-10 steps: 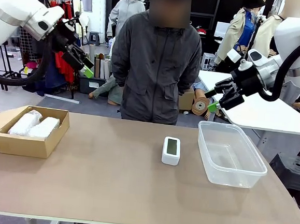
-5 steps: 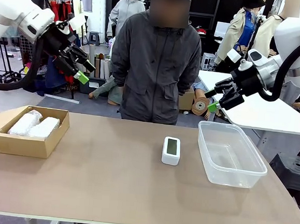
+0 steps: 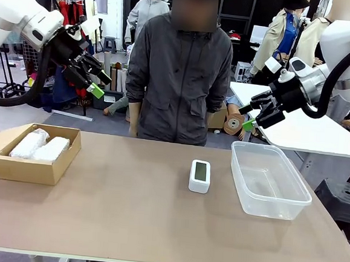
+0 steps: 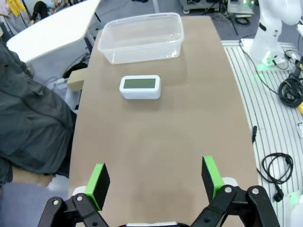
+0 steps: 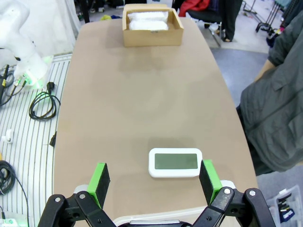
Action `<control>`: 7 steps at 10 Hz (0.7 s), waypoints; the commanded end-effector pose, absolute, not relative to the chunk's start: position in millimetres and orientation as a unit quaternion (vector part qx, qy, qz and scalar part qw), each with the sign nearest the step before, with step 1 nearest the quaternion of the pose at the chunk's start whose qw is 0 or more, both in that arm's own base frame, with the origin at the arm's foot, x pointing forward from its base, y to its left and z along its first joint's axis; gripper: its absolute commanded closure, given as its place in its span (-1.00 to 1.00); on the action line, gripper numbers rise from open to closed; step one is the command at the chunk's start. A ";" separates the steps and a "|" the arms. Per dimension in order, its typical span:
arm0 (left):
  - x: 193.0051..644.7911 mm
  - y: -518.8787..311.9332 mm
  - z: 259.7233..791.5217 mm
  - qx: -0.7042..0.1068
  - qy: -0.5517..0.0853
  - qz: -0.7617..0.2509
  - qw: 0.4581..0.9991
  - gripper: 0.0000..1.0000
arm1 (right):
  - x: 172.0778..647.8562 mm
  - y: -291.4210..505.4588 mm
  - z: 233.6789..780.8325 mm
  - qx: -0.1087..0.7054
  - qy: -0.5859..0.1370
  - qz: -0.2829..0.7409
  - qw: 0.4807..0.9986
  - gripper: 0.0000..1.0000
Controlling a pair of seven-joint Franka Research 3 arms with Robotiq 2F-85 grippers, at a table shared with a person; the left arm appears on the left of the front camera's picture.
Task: Separate and place wrapped and unwrapped clocks.
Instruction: Pick up the Digital clock indicated by the person.
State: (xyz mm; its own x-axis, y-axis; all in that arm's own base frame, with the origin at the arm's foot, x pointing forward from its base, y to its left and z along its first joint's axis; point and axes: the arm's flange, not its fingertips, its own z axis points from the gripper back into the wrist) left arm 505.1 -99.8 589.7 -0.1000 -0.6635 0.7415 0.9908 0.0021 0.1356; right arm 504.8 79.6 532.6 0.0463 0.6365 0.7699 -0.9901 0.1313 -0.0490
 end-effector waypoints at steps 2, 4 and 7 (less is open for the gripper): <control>505.3 -99.5 591.3 -0.239 -0.331 -0.668 0.623 -1.00 | 504.6 80.1 535.1 0.264 -0.338 0.605 0.671 -1.00; 505.3 -99.5 591.3 -0.239 -0.331 -0.668 0.623 -1.00 | 504.6 80.1 535.1 0.264 -0.338 0.605 0.671 -1.00; 505.3 -99.5 591.3 -0.239 -0.331 -0.668 0.623 -1.00 | 504.6 80.1 535.1 0.264 -0.338 0.605 0.671 -1.00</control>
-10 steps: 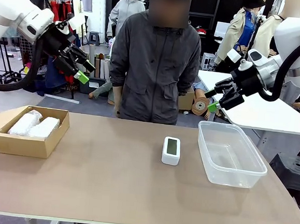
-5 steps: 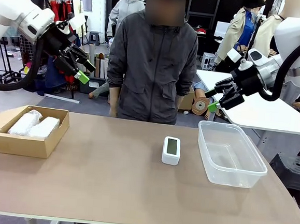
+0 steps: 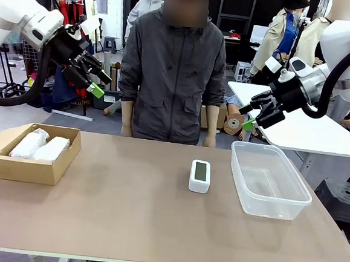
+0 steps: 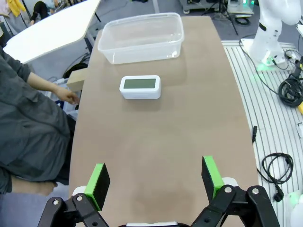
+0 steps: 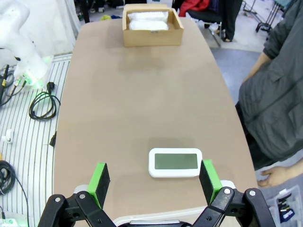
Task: Separate and place wrapped and unwrapped clocks.
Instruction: Pick up the Digital clock indicated by the person.
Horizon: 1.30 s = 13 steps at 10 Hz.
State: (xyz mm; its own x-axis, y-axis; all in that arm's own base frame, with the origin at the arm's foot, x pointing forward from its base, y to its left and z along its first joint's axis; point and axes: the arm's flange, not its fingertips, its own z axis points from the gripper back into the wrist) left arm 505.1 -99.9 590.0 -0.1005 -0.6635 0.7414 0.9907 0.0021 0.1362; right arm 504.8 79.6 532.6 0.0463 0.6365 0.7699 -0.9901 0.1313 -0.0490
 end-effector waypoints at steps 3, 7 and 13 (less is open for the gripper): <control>505.3 -99.5 591.3 -0.239 -0.331 -0.668 0.623 -1.00 | 504.6 80.1 535.1 0.264 -0.338 0.605 0.671 -1.00; 505.3 -99.5 591.3 -0.239 -0.331 -0.668 0.623 -1.00 | 504.6 80.1 535.1 0.264 -0.338 0.605 0.671 -1.00; 505.3 -99.5 591.3 -0.239 -0.331 -0.668 0.623 -1.00 | 504.6 80.1 535.1 0.264 -0.338 0.605 0.671 -1.00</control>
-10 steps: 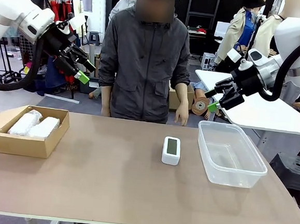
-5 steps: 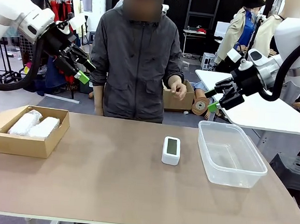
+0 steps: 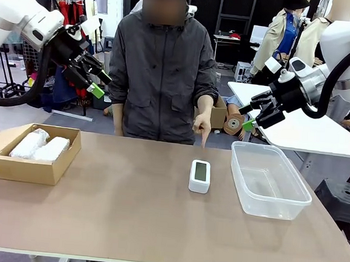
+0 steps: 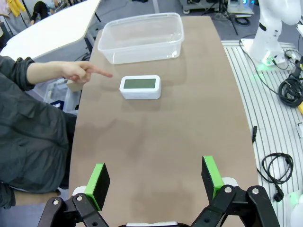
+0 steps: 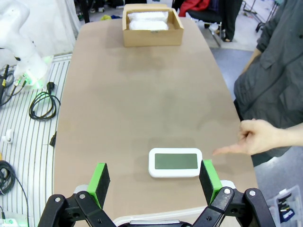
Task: Separate and place wrapped and unwrapped clocks.
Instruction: Pick up the Digital clock indicated by the person.
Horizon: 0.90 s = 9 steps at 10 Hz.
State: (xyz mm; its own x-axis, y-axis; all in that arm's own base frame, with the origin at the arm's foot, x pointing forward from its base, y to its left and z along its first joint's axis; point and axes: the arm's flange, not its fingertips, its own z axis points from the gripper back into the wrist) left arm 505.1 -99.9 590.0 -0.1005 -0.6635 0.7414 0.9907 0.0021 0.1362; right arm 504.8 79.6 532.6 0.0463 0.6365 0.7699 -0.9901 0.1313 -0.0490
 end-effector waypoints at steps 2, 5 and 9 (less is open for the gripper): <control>505.3 -99.5 591.3 -0.239 -0.331 -0.668 0.623 -1.00 | 504.6 80.1 535.1 0.264 -0.338 0.605 0.671 -1.00; 505.3 -99.5 591.3 -0.239 -0.331 -0.668 0.623 -1.00 | 505.7 87.4 535.6 0.263 -0.337 0.596 0.680 -1.00; 505.3 -99.5 591.3 -0.239 -0.331 -0.668 0.623 -1.00 | 491.8 165.0 555.9 0.170 -0.325 0.495 0.788 -1.00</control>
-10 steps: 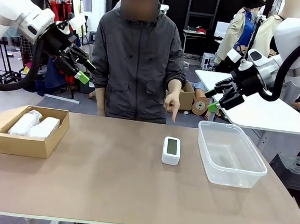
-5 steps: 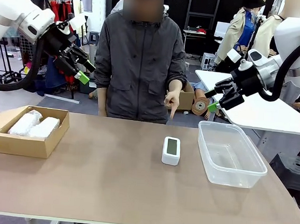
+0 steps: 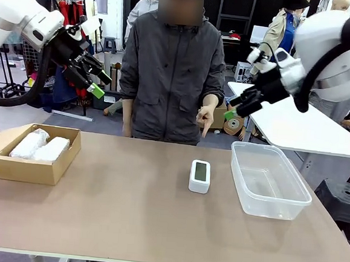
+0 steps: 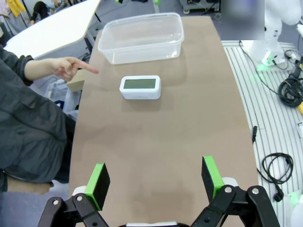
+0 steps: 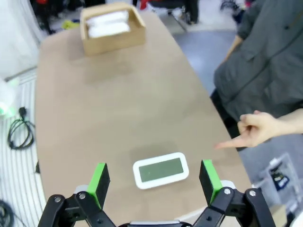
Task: Separate and place wrapped and unwrapped clocks.
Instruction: Pick up the Digital clock indicated by the person.
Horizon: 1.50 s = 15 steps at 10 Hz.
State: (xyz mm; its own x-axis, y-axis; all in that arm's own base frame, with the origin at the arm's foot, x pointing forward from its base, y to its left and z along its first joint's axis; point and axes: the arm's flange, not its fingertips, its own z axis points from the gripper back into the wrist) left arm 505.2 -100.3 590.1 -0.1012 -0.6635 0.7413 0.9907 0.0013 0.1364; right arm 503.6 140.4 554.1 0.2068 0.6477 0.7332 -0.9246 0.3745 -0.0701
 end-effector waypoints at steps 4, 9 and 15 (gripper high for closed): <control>505.3 -99.5 591.3 -0.239 -0.331 -0.668 0.623 -1.00 | 489.0 235.6 592.1 0.070 -0.197 0.481 0.851 -1.00; 505.3 -99.5 591.3 -0.239 -0.331 -0.668 0.623 -1.00 | 523.3 240.2 579.7 -0.075 -0.093 0.404 0.907 -1.00; 505.3 -99.5 591.3 -0.239 -0.331 -0.668 0.623 -1.00 | 530.6 226.7 561.9 -0.076 -0.098 0.384 0.915 -1.00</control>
State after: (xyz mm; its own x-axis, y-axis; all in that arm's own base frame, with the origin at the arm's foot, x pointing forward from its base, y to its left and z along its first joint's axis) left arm 505.8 -100.8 590.8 -0.1030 -0.6635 0.7411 0.9904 0.0006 0.1382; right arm 534.4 228.4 556.4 0.6948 0.7070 0.1321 -0.6772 0.7049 -0.2109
